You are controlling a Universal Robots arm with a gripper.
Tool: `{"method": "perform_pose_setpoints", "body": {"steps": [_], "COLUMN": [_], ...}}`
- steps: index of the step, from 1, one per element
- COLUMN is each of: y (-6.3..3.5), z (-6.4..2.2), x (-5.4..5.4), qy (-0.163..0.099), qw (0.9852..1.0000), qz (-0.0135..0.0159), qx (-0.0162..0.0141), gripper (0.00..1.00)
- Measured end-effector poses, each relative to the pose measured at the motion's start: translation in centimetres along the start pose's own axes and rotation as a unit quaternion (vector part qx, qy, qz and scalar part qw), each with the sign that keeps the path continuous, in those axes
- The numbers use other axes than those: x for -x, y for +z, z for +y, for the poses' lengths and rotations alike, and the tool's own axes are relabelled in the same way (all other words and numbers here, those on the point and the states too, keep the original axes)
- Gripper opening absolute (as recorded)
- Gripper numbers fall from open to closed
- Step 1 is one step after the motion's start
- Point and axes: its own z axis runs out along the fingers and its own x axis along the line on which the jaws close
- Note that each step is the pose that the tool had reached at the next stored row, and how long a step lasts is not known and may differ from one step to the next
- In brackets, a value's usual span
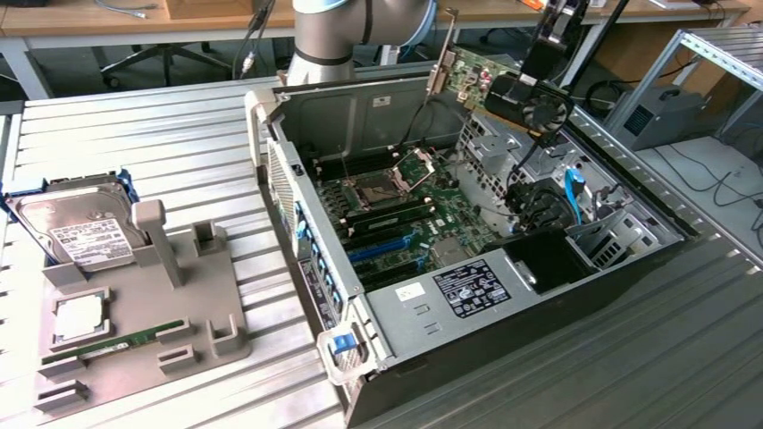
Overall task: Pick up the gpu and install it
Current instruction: 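Insert the gpu into the slot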
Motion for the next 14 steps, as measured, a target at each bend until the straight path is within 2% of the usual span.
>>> {"method": "perform_pose_setpoints", "body": {"steps": [4, 5, 9, 13, 14], "y": [0.00, 0.00, 0.00, 0.00, 0.00], "z": [0.00, 0.00, 0.00, 0.00, 0.00], "x": [0.00, 0.00, 0.00, 0.00, 0.00], "qy": [-0.043, -0.058, -0.092, -0.129, -0.143], "qw": [0.9991, 0.9983, 0.9957, 0.9916, 0.9896], "qz": [0.0021, 0.0028, 0.0044, 0.0062, 0.0069], "qx": [0.0011, 0.0015, 0.0023, 0.0032, 0.0036], "gripper": [0.27, 0.27, 0.27, 0.27, 0.27]}}
